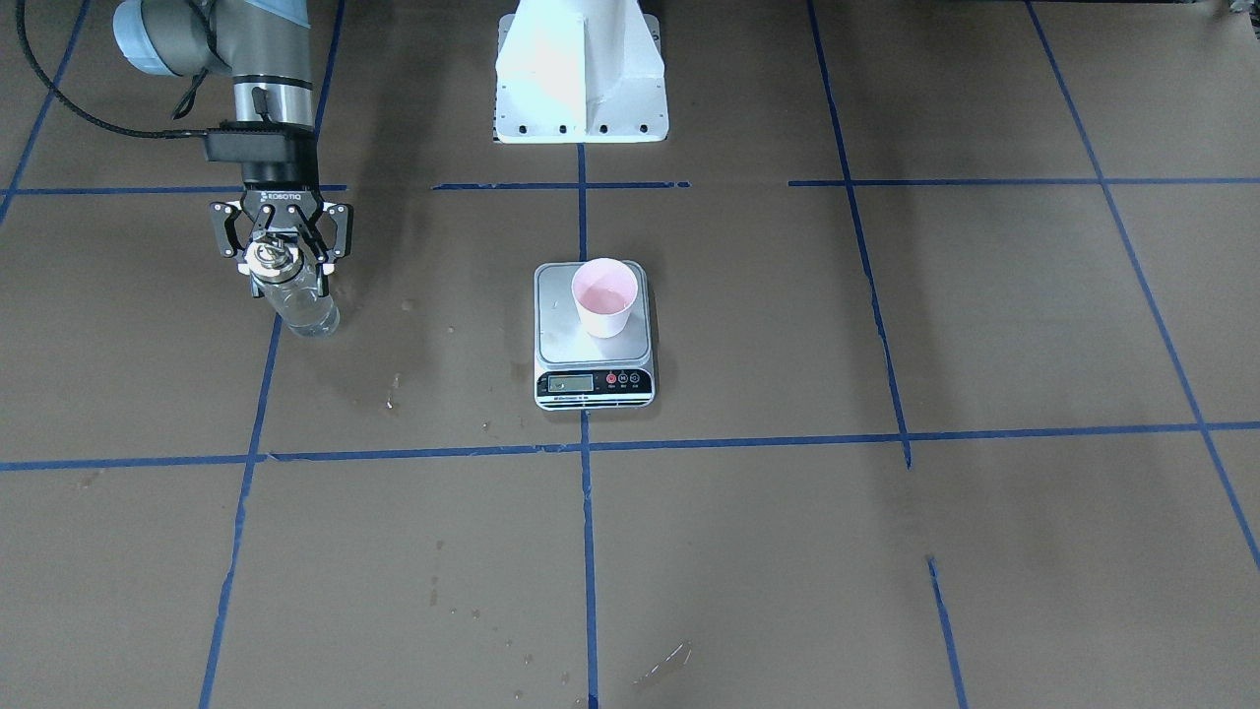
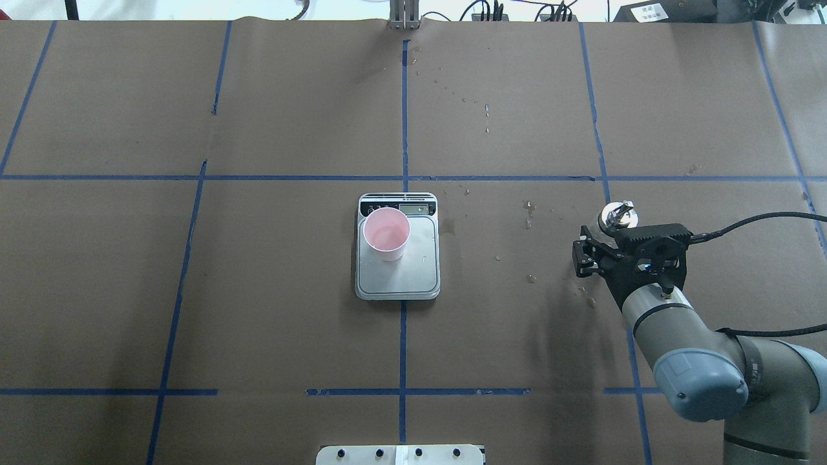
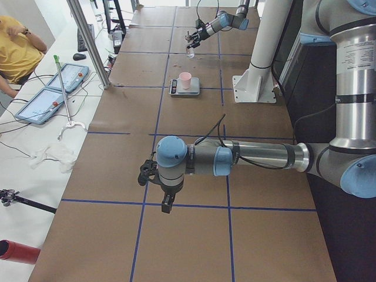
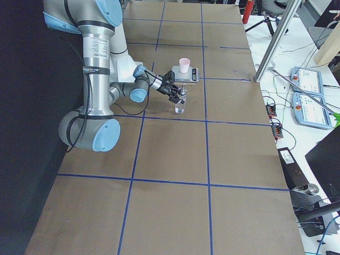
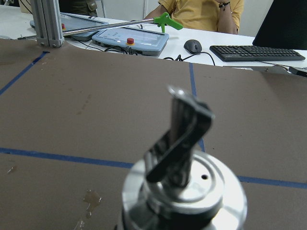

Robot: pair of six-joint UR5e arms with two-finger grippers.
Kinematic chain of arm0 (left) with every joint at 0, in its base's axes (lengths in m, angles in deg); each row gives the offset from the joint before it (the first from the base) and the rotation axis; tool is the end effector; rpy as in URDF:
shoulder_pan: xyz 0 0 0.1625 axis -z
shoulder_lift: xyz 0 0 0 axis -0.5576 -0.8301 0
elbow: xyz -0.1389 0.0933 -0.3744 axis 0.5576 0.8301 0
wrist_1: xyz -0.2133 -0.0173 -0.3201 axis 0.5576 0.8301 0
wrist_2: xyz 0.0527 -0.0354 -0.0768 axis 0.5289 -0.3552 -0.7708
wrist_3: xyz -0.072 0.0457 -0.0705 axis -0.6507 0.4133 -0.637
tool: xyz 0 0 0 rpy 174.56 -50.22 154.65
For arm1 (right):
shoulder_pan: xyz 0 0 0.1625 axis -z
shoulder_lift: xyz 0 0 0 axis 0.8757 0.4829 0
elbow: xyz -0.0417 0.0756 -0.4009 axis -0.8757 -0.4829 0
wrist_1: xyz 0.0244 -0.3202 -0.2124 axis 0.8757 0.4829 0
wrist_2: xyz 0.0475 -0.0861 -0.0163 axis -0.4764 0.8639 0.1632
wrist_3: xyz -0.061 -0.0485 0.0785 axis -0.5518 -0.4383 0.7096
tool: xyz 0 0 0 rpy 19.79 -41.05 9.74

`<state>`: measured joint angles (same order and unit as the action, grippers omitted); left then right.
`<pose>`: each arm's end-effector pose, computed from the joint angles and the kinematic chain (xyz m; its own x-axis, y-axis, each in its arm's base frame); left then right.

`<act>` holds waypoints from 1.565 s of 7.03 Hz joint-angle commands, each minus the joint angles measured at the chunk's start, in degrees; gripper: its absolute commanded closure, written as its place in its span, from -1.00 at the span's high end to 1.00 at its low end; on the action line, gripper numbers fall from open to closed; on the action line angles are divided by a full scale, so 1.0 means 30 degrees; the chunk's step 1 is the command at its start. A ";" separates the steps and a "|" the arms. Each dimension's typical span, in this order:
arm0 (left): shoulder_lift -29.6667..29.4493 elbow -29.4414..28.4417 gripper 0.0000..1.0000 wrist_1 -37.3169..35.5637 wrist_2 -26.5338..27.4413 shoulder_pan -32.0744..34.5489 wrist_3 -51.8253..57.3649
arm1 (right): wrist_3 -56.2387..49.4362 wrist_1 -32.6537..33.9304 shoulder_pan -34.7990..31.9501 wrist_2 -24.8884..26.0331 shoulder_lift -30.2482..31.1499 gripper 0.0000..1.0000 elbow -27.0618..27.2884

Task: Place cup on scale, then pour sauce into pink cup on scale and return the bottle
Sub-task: 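Lower the bottle with the right gripper onto the table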

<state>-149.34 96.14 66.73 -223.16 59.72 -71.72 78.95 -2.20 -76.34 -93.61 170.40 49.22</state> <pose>-0.0822 -0.4126 0.6249 0.7124 0.2087 -0.6700 -0.0977 0.9749 0.1998 -0.3707 -0.3162 0.4047 0.7948 -0.0319 0.6061 -0.4717 0.5960 0.6499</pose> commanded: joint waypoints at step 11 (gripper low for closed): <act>-0.0024 -0.0025 1.00 0.0150 0.0000 -0.0001 0.0000 | 0.0003 -0.0030 -0.0259 -0.0501 0.0290 -0.20 -0.0014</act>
<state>-149.39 96.06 67.18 -223.16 59.71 -71.71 78.96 -2.29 -77.17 -95.11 171.23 49.22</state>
